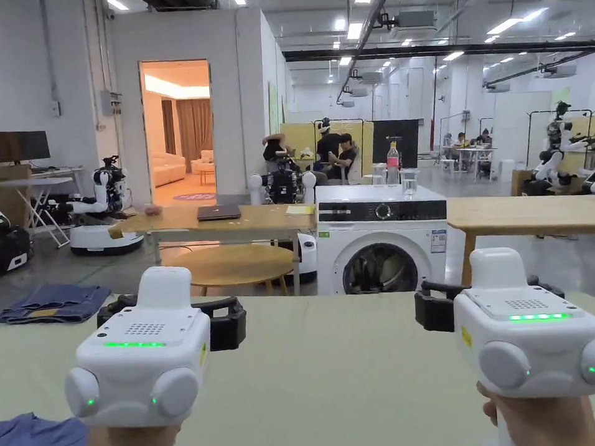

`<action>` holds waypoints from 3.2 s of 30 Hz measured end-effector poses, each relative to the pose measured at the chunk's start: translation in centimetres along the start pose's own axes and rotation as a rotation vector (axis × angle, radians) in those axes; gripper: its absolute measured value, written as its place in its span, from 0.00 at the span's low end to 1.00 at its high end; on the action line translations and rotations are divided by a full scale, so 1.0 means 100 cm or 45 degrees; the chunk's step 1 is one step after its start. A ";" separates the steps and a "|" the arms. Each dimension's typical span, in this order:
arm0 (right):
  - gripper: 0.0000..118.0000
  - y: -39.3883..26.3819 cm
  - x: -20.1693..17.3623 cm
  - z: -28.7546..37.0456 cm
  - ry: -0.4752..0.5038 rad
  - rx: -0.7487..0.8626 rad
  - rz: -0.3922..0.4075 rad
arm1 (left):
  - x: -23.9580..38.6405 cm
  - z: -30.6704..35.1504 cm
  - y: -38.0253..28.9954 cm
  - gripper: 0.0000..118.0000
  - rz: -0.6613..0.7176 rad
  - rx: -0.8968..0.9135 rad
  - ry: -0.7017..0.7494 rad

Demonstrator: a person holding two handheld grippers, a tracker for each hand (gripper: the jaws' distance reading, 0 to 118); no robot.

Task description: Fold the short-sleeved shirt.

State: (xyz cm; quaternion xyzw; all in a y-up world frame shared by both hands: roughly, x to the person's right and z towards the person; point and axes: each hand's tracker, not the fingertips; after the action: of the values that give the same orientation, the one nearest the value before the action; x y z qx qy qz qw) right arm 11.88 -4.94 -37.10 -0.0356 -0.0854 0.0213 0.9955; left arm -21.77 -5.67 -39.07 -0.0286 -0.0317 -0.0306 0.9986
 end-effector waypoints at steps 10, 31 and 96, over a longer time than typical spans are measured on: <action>0.97 -0.001 0.000 -0.003 -0.019 -0.008 0.004 | 0.000 0.000 0.001 0.99 -0.011 0.007 0.005; 0.97 -0.005 0.000 0.000 -0.016 0.002 0.012 | 0.003 -0.002 0.000 0.99 -0.031 0.012 -0.003; 0.00 -0.130 -0.187 -0.005 0.496 -0.261 0.071 | -0.254 -0.084 -0.206 0.00 0.239 -1.064 0.222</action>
State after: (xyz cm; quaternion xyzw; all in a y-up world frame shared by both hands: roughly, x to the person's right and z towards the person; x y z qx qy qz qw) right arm -5.94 -18.87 -39.82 -0.1422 0.1079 0.0327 0.9834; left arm -47.85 -25.16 -47.92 -0.4303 0.0705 0.0477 0.8987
